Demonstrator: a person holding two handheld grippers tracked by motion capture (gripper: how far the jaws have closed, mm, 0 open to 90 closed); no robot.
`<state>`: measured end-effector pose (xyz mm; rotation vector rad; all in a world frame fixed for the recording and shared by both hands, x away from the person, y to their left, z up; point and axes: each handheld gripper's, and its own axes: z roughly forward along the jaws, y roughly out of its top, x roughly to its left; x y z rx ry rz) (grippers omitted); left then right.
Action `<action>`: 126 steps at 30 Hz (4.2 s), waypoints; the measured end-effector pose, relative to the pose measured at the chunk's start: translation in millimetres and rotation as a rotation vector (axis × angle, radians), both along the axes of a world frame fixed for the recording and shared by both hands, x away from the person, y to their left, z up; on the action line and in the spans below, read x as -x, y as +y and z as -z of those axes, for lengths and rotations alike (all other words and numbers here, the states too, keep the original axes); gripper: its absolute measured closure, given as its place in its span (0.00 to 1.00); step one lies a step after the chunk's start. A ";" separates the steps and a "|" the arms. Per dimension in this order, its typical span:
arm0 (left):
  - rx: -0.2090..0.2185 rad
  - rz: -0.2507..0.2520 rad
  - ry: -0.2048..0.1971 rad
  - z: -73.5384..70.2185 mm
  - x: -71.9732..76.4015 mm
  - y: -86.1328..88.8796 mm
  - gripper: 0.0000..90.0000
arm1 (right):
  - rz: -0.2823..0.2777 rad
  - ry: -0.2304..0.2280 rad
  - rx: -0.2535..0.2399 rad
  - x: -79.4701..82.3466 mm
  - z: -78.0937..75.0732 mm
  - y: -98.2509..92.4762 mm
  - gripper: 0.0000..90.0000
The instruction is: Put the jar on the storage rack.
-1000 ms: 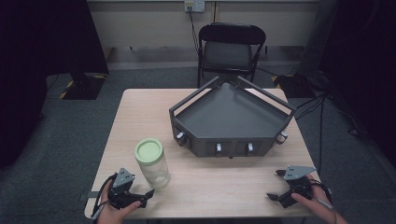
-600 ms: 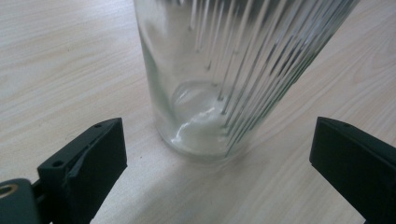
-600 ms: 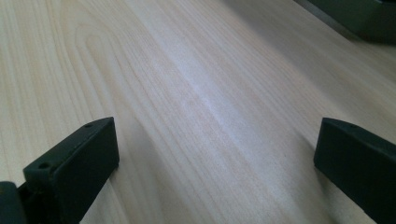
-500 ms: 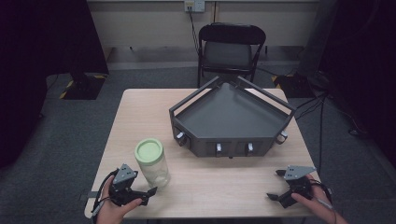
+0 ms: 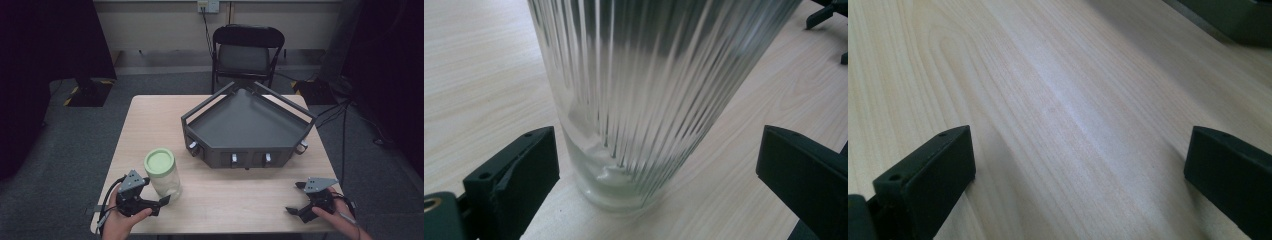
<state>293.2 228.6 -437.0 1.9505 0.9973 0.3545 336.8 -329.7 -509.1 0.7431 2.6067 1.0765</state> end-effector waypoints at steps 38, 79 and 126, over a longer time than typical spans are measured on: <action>0.002 -0.030 -0.097 -34.3 -33.9 -24.3 0.09 | 0.000 0.001 0.000 0.0 0.0 0.0 0.00; 0.037 0.012 -0.063 -102.8 -52.0 -64.6 0.12 | 0.000 0.001 0.000 0.0 -0.1 0.0 0.00; 0.022 0.118 -0.085 -191.2 -106.4 -137.4 0.12 | 0.000 0.001 0.000 -0.1 -0.2 0.0 0.00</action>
